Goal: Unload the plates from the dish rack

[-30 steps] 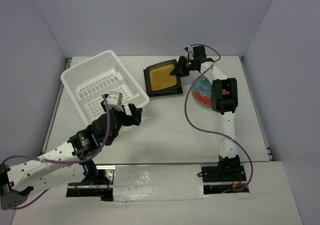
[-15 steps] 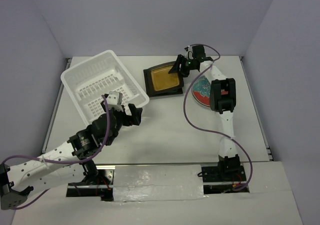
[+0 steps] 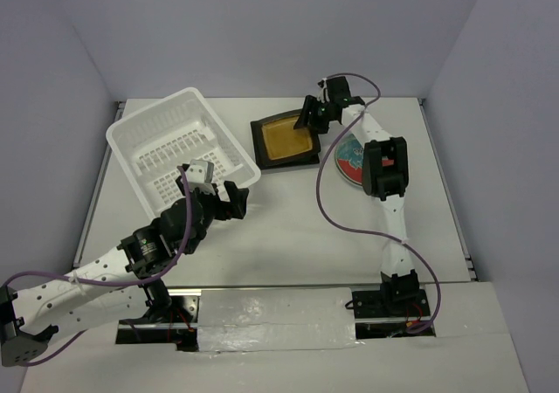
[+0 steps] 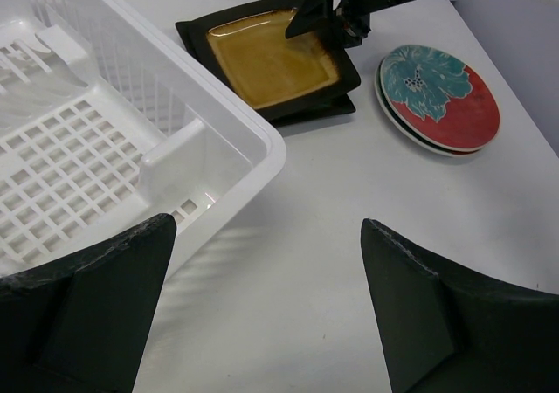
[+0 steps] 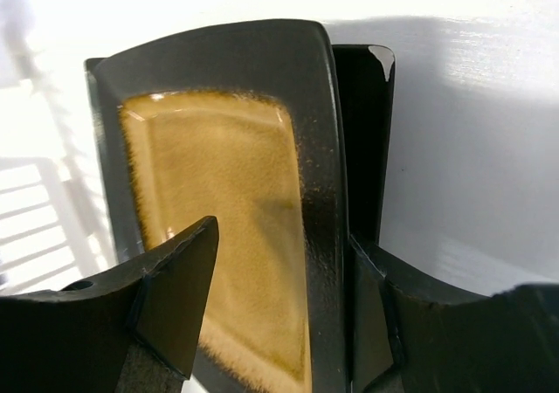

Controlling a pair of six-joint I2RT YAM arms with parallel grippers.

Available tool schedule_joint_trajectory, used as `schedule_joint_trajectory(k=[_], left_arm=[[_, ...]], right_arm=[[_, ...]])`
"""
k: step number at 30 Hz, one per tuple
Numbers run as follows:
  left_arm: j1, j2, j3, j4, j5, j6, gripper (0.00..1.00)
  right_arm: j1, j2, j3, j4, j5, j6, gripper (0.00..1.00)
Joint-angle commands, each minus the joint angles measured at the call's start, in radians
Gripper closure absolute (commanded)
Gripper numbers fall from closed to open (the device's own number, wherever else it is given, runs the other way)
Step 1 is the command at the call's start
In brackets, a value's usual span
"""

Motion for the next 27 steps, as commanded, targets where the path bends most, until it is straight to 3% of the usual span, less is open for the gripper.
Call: schedule_joint_trajectory(k=[1,11,27], left_arm=[[-0.004,-0.017,0.021,0.04,0.005,-0.002,0.01],[-0.004,-0.014,0.023,0.04,0.015,-0.005,0.0],[-0.004,-0.013,0.023,0.043,0.018,-0.003,0.0]], right_arm=[[0.023,-0.072,0.05,-0.068,0.192,-0.054,0.37],[0.05,-0.102,0.042,-0.125,0.37,-0.057,0.37],[0.06,-0.113,0.047,-0.153,0.459,-0.066,0.36]])
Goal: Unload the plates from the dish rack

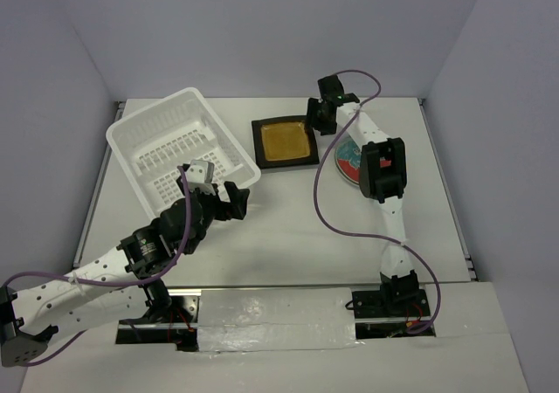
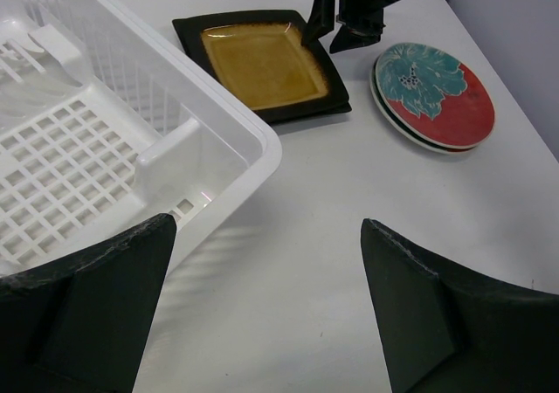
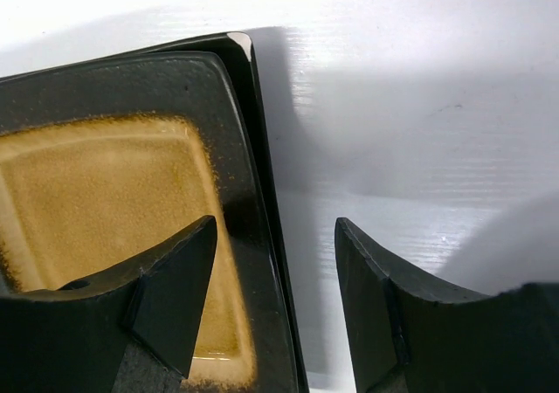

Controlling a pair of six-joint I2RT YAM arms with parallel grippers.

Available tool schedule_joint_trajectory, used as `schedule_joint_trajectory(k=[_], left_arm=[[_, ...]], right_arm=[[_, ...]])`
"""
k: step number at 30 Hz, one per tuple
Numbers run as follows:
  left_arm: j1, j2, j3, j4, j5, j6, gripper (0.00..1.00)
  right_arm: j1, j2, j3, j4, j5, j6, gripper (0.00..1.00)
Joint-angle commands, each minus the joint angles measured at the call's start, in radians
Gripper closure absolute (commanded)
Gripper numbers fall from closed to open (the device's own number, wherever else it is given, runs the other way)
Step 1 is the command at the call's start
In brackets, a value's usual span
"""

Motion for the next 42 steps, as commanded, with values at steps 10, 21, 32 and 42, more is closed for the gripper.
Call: schedule_joint_trajectory(k=[10,21,32,42], left_arm=[[-0.004,-0.002,0.018,0.047,-0.021,0.017,0.0],[-0.006,0.082,0.031,0.105,0.005,0.087,0.0],[-0.02,-0.031,-0.028,0.168,-0.017,0.135,0.0],[-0.026,-0.01,-0.026,0.187,0.031,0.169,0.0]], right_arm=[[0.01,-0.119,0.005,-0.008,0.014,-0.023,0.35],[0.039,-0.465,-0.277,0.069,0.007,-0.025,0.11],[0.088,-1.097,-0.864,0.242,-0.074,0.099,0.0],[0.162,-1.576,-1.18,0.233,-0.023,0.04,0.0]])
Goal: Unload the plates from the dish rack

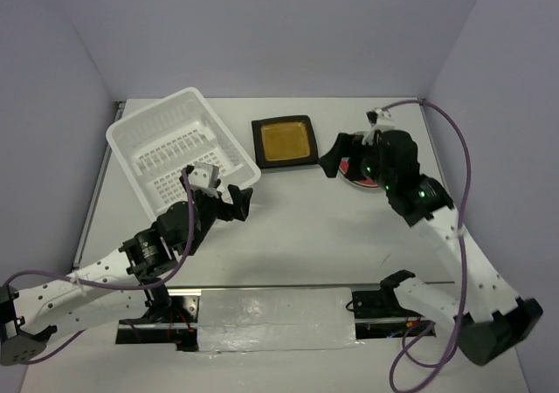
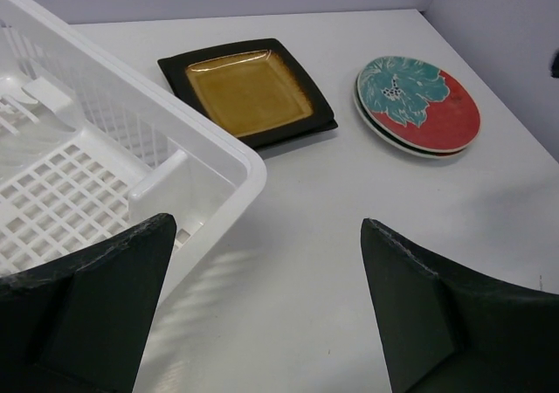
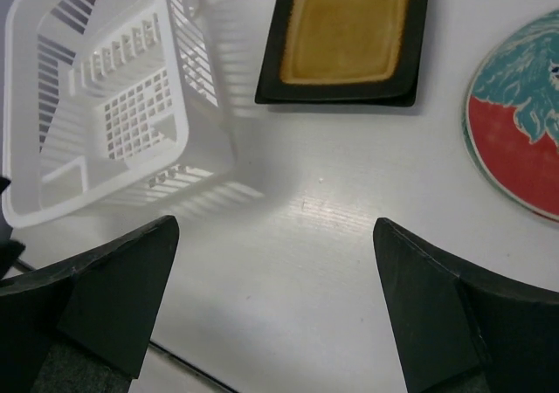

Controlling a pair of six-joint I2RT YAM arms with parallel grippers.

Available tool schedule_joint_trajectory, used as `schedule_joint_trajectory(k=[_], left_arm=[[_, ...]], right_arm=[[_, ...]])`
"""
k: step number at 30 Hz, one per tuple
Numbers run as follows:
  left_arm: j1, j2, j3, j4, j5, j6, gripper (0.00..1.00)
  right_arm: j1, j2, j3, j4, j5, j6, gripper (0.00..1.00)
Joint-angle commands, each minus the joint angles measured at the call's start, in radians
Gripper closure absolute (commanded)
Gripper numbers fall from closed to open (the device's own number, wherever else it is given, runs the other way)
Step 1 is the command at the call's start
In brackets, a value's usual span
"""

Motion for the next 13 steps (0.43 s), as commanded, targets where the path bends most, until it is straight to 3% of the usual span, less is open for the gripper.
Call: schedule_joint_trajectory(k=[1,7,13], left_arm=[[-0.007,0.001,0.011,0.057,0.011,0.036,0.01],[-0.01,-0.022,-0.015,0.088,0.029,0.055,0.01],[-0.01,-0.005,-0.001,0.08,0.031,0.055,0.01]], right_arm=[[0.003,-0.165,-0.127,0.084,-0.007,-0.016,0.0],[0.004,-0.371,-0.272,0.137,-0.042,-0.016,0.0],[0.006,-0.505,-0.353,0.196,0.028,-0.012,0.0]])
